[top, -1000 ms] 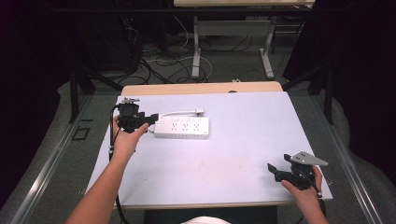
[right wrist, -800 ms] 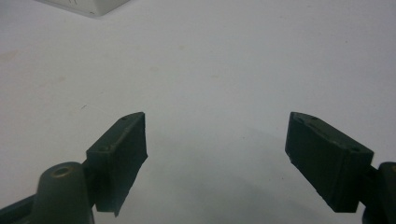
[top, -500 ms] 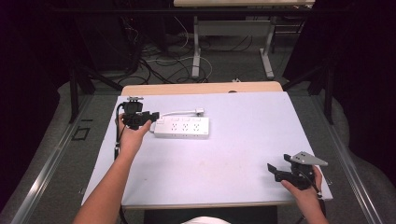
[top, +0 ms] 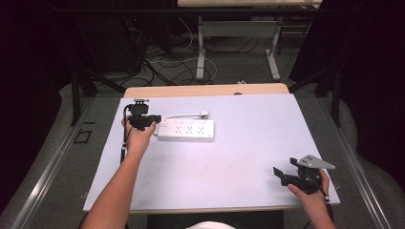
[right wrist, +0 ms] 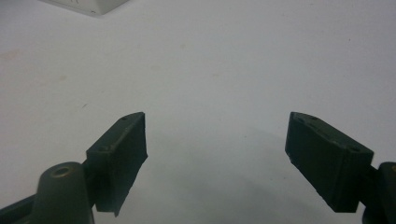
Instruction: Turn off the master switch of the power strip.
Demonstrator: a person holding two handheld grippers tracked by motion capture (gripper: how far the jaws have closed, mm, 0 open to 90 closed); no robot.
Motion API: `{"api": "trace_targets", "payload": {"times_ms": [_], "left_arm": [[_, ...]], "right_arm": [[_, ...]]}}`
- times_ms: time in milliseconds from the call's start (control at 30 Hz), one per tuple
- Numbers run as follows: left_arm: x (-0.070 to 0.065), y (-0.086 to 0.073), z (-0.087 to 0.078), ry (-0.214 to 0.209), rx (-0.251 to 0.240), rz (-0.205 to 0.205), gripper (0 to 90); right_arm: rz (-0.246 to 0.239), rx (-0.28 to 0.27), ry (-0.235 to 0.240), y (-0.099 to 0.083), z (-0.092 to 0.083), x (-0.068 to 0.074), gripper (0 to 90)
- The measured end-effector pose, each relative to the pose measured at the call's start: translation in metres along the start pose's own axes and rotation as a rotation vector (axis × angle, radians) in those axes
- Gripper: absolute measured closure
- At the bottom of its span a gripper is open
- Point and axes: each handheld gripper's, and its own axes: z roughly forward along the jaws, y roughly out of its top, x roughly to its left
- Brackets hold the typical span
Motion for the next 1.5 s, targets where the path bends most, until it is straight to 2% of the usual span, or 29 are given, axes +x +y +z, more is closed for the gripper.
{"api": "trace_targets", "payload": {"times_ms": [33, 133, 233, 500, 667, 700, 800, 867, 933, 967, 1000, 1100, 1500], "left_arm": [[0.0, 0.0, 0.002, -0.007, -0.005, -0.014, 74.6], [-0.001, 0.0, 0.006, -0.007, 0.004, -0.02, 77.4], [-0.002, -0.001, 0.01, 0.0, 0.046, -0.006, 80.8], [-0.004, -0.002, 0.022, 0.023, 0.06, 0.005, 89.3], [-0.004, -0.001, 0.028, 0.025, 0.084, 0.005, 89.9], [-0.003, -0.001, 0.031, 0.03, 0.072, 0.007, 89.9], [-0.002, -0.001, 0.036, 0.033, 0.077, 0.005, 90.0], [0.0, 0.0, 0.038, 0.03, 0.098, 0.004, 90.0], [0.001, -0.001, 0.041, 0.035, 0.085, 0.0, 90.0], [0.002, 0.0, 0.041, 0.031, 0.099, -0.001, 89.9], [0.002, -0.001, 0.043, 0.036, 0.082, -0.006, 90.0], [0.003, 0.0, 0.047, 0.038, 0.098, -0.003, 90.0], [0.005, -0.001, 0.064, 0.061, 0.11, -0.007, 89.9]], "right_arm": [[0.0, 0.001, 0.001, 0.0, 0.0, 0.0, 20.2], [0.008, 0.004, 0.003, 0.0, 0.0, 0.001, 20.2], [0.007, 0.003, 0.004, 0.0, 0.0, 0.001, 20.2], [0.0, 0.003, 0.003, 0.0, 0.0, 0.0, 20.2], [0.011, 0.007, 0.007, 0.0, 0.0, 0.001, 20.2], [0.011, 0.007, 0.007, 0.0, 0.0, 0.001, 20.2], [0.008, 0.009, 0.003, 0.0, 0.0, 0.001, 20.2], [0.014, 0.005, 0.004, 0.0, 0.001, 0.001, 20.2], [0.017, -0.001, 0.005, -0.001, 0.001, 0.002, 20.2], [0.015, 0.005, 0.013, 0.0, 0.001, 0.001, 20.2], [0.017, 0.005, 0.013, -0.001, 0.001, 0.001, 20.2], [0.019, 0.005, 0.013, -0.001, 0.001, 0.001, 20.2], [0.027, -0.003, 0.014, -0.001, 0.001, 0.002, 20.2]]}}
